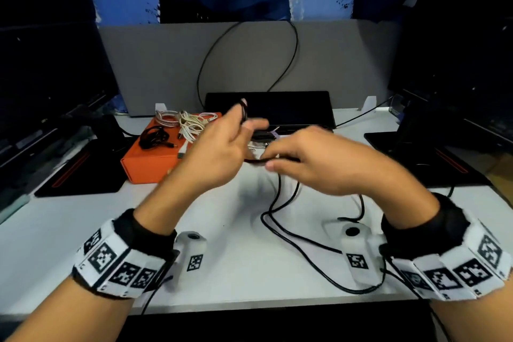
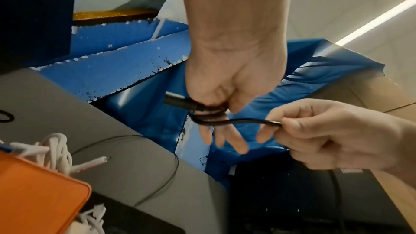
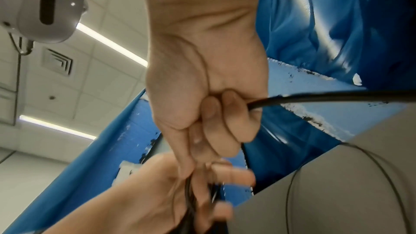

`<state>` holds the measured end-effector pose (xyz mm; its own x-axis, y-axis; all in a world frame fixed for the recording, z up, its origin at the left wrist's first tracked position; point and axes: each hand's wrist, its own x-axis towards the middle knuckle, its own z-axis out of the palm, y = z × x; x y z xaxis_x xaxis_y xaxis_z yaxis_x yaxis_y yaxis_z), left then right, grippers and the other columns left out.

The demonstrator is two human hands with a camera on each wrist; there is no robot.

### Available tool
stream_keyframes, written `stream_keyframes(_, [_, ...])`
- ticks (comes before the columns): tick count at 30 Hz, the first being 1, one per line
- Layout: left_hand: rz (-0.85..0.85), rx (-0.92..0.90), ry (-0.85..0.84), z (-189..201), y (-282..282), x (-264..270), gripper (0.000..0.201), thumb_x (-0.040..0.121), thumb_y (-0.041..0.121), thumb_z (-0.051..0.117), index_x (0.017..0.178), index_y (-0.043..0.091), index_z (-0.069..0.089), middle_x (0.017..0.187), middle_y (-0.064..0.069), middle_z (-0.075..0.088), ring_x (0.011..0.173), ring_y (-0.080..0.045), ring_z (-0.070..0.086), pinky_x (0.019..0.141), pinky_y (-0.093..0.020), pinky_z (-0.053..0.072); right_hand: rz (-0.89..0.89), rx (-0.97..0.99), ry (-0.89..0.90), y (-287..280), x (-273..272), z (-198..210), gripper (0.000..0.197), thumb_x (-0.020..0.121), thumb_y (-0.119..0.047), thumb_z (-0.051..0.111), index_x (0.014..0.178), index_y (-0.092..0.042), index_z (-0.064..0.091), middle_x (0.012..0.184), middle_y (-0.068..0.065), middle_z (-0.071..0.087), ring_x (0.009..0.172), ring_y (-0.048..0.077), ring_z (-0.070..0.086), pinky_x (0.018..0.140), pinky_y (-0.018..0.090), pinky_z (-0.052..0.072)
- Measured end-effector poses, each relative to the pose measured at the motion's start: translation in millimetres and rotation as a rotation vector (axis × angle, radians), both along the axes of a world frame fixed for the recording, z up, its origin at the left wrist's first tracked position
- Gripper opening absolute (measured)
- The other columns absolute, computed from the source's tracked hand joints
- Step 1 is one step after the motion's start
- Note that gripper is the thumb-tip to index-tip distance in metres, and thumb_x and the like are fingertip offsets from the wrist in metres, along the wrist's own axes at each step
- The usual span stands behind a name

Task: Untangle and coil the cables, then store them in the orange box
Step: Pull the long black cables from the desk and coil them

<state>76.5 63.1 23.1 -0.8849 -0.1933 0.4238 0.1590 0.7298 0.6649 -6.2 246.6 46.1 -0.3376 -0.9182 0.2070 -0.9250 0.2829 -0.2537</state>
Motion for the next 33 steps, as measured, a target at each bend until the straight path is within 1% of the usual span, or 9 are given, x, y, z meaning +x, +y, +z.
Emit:
stream_keyframes(5, [-0.445, 0.337, -0.192, 12.5, 6.4, 11.9, 0.039, 0.111, 0.021, 0.034, 0.098, 0.017, 0.071, 0.081, -0.014, 0.076, 0.042, -0.022, 0.030, 0.066, -0.040, 0.055, -0.103, -0.454, -0.210, 8.2, -12.7, 8.8, 0.015, 0.089, -0.041, 0.077, 0.091, -0.027, 0.073, 0.079, -0.009, 0.075, 0.076, 0.007, 0.070, 0.075, 0.038, 0.056])
stream_keyframes(9, [-0.557, 0.580, -0.116, 8.8, 5.3, 11.2, 0.040, 0.107, 0.024, 0.039, 0.088, 0.009, 0.070, 0.046, -0.001, 0.047, 0.039, -0.009, 0.038, 0.064, -0.046, 0.054, -0.078, -0.498, -0.187, -2.1, -15.0, -1.9, 0.033, 0.099, -0.053, 0.053, 0.117, -0.034, 0.073, 0.100, -0.011, 0.074, 0.099, 0.007, 0.070, 0.090, 0.043, 0.056])
stream_keyframes(14, [-0.768, 0.998, -0.160, -1.4, 16.1, 5.4, 0.028, 0.103, 0.025, 0.041, 0.086, 0.013, 0.060, 0.043, 0.005, 0.047, 0.055, -0.021, 0.067, 0.090, -0.037, 0.056, -0.084, -0.561, -0.165, -11.3, -13.1, -10.3, 0.047, 0.106, -0.051, 0.031, 0.083, -0.025, 0.063, 0.087, 0.000, 0.066, 0.085, 0.019, 0.063, 0.079, 0.049, 0.050])
stream_keyframes(17, [-0.901, 1.150, -0.234, -3.2, 21.4, 6.6, 0.036, 0.105, 0.027, 0.033, 0.088, 0.014, 0.062, 0.049, 0.006, 0.056, 0.049, -0.012, 0.059, 0.082, -0.030, 0.054, -0.062, -0.575, -0.181, -13.2, -11.5, -15.1, 0.050, 0.108, -0.047, 0.031, 0.080, -0.014, 0.056, 0.080, 0.005, 0.066, 0.075, 0.021, 0.060, 0.072, 0.047, 0.049])
stream_keyframes(20, [-0.830, 1.200, -0.169, -0.8, 25.1, 7.5, 0.036, 0.105, 0.026, 0.036, 0.087, 0.012, 0.064, 0.040, 0.010, 0.048, 0.036, -0.006, 0.047, 0.075, -0.027, 0.054, -0.041, -0.611, -0.216, -13.6, -13.1, -14.7, 0.048, 0.110, -0.039, 0.034, 0.077, -0.011, 0.054, 0.073, 0.004, 0.059, 0.069, 0.018, 0.054, 0.067, 0.038, 0.046])
stream_keyframes(23, [-0.753, 1.287, -0.045, -1.8, 37.2, 6.5, 0.037, 0.104, 0.025, 0.039, 0.088, 0.008, 0.068, 0.038, 0.009, 0.042, 0.040, -0.009, 0.052, 0.083, -0.030, 0.058, -0.036, -0.653, -0.312, -17.4, -16.3, -15.1, 0.042, 0.111, -0.039, 0.037, 0.071, -0.029, 0.047, 0.066, -0.014, 0.047, 0.064, 0.006, 0.044, 0.065, 0.029, 0.040])
stream_keyframes(26, [-0.849, 1.318, -0.088, -3.7, 36.7, 5.1, 0.047, 0.103, 0.027, 0.038, 0.115, -0.003, 0.072, 0.040, 0.006, 0.038, 0.049, -0.011, 0.060, 0.096, -0.033, 0.055, 0.004, -0.653, -0.406, -19.0, -20.1, -17.7, 0.042, 0.108, -0.046, 0.038, 0.068, -0.034, 0.045, 0.066, -0.017, 0.043, 0.066, 0.008, 0.042, 0.067, 0.037, 0.037])
stream_keyframes(28, [-0.913, 1.298, -0.102, -2.7, 30.2, 5.3, 0.046, 0.104, 0.025, 0.038, 0.120, -0.006, 0.068, 0.041, 0.005, 0.039, 0.055, -0.013, 0.064, 0.100, -0.034, 0.053, 0.020, -0.671, -0.428, -18.4, -20.3, -16.6, 0.041, 0.108, -0.045, 0.040, 0.069, -0.032, 0.047, 0.065, -0.017, 0.043, 0.063, 0.004, 0.041, 0.064, 0.029, 0.036])
stream_keyframes(33, [-0.772, 1.511, 0.251, 19.0, 13.3, 5.8, 0.044, 0.112, 0.021, 0.030, 0.118, -0.008, 0.062, 0.062, -0.001, 0.064, 0.063, -0.012, 0.071, 0.082, -0.031, 0.060, -0.129, -0.517, -0.668, -24.6, -21.1, -30.0, 0.030, 0.111, -0.036, 0.036, 0.093, -0.031, 0.059, 0.068, -0.004, 0.041, 0.047, 0.009, 0.032, 0.044, 0.024, 0.033])
